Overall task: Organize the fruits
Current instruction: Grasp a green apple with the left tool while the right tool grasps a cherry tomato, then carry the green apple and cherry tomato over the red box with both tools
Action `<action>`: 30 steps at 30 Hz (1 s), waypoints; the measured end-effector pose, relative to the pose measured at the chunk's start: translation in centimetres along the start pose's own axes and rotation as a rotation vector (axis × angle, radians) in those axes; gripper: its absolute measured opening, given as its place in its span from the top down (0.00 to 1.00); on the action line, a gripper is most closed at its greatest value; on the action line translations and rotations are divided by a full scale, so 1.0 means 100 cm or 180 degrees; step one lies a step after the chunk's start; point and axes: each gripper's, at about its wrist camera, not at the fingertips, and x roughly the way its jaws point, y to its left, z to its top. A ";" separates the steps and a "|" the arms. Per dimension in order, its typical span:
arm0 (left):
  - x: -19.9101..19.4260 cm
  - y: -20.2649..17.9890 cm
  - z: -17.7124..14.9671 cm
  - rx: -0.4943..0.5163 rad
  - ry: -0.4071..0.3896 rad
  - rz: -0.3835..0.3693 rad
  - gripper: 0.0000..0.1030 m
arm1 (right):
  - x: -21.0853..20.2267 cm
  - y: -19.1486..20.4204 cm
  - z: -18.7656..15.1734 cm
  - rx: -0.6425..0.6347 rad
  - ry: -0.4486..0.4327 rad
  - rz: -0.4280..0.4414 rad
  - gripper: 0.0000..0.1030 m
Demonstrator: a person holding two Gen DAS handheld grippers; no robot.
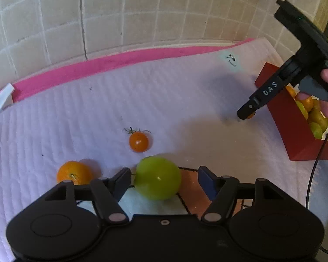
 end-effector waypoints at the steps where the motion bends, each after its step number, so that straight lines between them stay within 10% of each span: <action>1: 0.001 0.001 0.001 -0.0023 0.0001 -0.0002 0.22 | -0.001 0.000 0.000 -0.0009 0.0007 0.0014 0.33; 10: 0.013 -0.001 -0.001 -0.0052 0.0100 0.0179 0.43 | 0.008 0.007 0.002 -0.0154 0.0110 0.0182 0.55; 13: 0.009 -0.001 -0.004 -0.0043 0.0066 0.0178 0.44 | 0.005 0.008 0.001 -0.0163 0.0035 0.0171 0.79; 30: -0.091 -0.048 0.001 0.0164 -0.0583 0.0052 0.44 | -0.135 -0.004 -0.059 -0.0130 -0.1073 0.0380 0.78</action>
